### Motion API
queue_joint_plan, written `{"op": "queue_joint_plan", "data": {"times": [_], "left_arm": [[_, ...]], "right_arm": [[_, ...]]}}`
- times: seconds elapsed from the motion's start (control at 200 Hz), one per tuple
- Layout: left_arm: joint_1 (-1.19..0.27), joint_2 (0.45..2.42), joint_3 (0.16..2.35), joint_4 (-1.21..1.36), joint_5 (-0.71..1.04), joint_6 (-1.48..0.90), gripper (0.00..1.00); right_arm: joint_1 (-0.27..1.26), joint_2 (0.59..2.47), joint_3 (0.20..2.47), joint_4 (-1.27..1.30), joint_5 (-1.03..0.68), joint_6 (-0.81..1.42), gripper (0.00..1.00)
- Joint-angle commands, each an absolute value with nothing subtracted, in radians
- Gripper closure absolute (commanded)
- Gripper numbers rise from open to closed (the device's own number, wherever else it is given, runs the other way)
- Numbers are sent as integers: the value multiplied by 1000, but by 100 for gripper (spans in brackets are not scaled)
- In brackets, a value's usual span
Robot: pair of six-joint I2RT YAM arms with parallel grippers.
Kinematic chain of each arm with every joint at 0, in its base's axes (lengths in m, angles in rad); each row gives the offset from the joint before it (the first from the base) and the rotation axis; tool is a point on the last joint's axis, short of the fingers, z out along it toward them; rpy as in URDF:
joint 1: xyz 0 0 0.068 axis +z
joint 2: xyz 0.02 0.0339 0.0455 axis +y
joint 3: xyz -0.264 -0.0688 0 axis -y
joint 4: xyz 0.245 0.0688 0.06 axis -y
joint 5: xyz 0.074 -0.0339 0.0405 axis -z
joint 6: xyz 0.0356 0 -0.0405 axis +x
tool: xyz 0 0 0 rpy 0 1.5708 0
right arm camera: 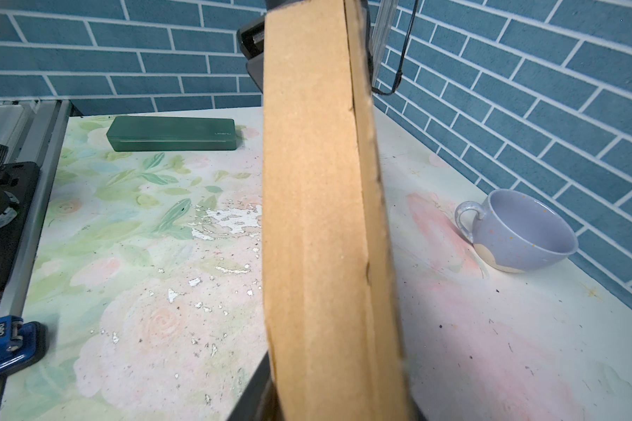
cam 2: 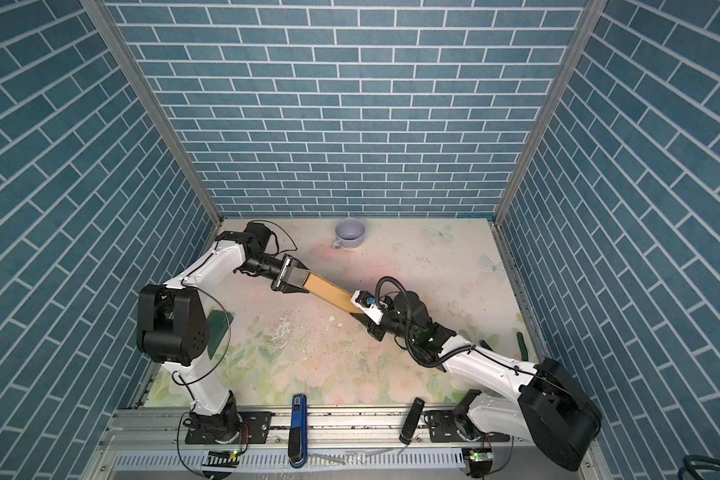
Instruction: Fold the paper box
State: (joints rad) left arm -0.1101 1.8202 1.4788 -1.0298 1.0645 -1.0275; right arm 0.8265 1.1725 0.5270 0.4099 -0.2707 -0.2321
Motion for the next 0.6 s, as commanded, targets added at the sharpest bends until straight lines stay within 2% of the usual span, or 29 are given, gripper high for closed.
{"op": "queue_joint_plan", "data": {"times": [0.0, 0.23, 0.395, 0.515, 0.595], "left_arm": [[-38, 1852, 1545, -1105, 1004, -924, 46], [71, 1912, 1786, -1236, 791, -777, 51], [78, 1852, 1831, -1132, 641, -742, 57], [74, 1770, 1831, -1108, 466, -641, 58], [69, 1706, 1797, -1070, 426, -573, 60]], "right_arm": [[831, 1132, 507, 357, -266, -230, 65], [831, 1106, 556, 174, -259, -256, 65], [831, 1107, 604, 77, -286, -230, 65], [831, 1123, 652, -11, -291, -202, 65], [831, 1142, 692, -75, -312, -184, 66]]}}
